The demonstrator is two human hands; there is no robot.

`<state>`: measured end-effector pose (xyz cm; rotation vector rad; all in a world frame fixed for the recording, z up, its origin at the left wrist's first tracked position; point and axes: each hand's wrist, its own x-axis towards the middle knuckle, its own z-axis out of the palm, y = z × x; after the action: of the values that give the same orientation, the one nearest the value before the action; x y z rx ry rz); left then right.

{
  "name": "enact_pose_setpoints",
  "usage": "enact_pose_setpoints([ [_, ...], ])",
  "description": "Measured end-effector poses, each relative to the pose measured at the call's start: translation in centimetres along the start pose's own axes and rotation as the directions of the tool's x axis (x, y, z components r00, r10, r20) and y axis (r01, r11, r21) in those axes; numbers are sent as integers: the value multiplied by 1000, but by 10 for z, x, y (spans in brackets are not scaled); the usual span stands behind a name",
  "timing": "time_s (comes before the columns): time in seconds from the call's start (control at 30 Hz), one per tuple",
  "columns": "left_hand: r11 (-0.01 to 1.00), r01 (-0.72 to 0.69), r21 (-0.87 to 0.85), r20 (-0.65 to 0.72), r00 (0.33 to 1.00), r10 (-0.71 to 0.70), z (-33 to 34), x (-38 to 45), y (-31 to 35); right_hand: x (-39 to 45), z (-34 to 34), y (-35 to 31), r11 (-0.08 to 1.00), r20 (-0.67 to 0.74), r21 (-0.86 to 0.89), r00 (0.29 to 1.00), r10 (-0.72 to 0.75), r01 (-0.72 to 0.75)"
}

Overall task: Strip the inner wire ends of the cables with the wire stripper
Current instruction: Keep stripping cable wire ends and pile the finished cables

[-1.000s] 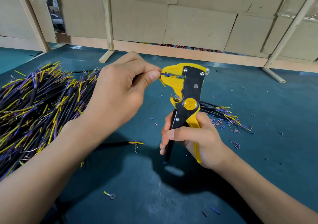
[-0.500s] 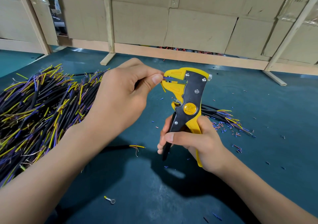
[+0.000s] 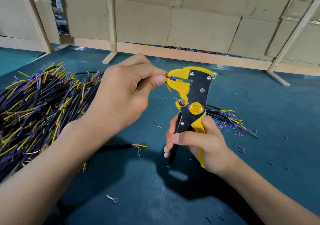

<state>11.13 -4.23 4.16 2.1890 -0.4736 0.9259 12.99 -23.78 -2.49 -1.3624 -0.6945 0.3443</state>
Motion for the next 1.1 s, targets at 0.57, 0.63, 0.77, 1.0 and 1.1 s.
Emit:
enact_pose_setpoints([
  [0.57, 1000, -14, 4, 43, 999, 14, -4, 0, 1, -1, 3, 3, 1000, 41, 28, 999, -7, 6],
  [0.63, 1000, -17, 5, 46, 999, 17, -4, 0, 1, -1, 3, 3, 1000, 45, 24, 999, -4, 3],
  [0.77, 1000, -14, 6, 49, 999, 14, -4, 1, 1, 1, 3, 2, 999, 43, 39, 999, 1, -3],
  [1.0, 1000, 1, -20, 42, 999, -1, -2, -1, 2, 0, 3, 6, 1000, -52, 13, 998, -28, 28],
  [1.1, 1000, 15, -23, 54, 998, -14, -2, -1, 2, 0, 2, 5, 999, -45, 38, 999, -18, 20],
])
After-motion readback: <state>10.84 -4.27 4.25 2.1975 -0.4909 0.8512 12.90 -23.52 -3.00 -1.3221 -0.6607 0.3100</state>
